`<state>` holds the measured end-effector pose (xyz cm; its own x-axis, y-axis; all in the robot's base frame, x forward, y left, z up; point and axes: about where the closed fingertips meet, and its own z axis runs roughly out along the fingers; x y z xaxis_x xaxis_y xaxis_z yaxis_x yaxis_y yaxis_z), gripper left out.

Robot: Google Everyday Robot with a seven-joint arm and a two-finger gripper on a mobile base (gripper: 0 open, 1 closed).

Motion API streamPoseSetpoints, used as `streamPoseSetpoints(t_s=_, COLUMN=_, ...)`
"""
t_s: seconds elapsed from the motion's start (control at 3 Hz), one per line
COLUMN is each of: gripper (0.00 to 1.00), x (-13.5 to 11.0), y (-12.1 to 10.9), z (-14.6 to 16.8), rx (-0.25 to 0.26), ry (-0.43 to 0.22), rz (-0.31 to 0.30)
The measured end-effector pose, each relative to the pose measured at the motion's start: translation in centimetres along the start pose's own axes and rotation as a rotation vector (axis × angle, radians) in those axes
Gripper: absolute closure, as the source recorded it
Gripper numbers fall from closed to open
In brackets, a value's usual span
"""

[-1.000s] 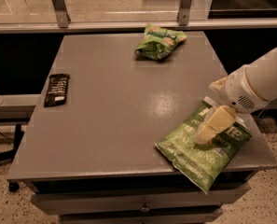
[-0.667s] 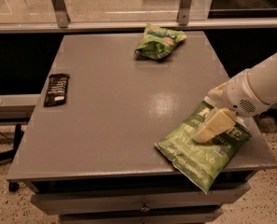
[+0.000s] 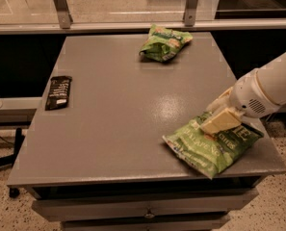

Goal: Move green jalapeno chip bag near green rice chip bag

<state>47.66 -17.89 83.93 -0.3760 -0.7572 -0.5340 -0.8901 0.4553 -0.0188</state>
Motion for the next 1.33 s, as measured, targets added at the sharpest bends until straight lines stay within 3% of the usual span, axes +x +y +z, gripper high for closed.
streamPoseSetpoints(t_s=0.33, gripper=0.85, x=-1.0, y=-0.8, z=-0.5, rx=0.010, ry=-0.006, rz=-0.006)
streamPoseSetpoints(t_s=0.67, gripper=1.00, x=-2.2, y=-2.3, z=-1.6, rx=0.042, ry=-0.013, rz=-0.008)
streamPoseSetpoints(t_s=1.0, gripper=1.00, x=-3.8, y=-5.8, z=-4.7, rx=0.140, ry=-0.043, rz=0.004)
streamPoseSetpoints(t_s=1.33, gripper=1.00, x=-3.9, y=-5.8, z=-4.7, rx=0.141, ry=-0.043, rz=0.004)
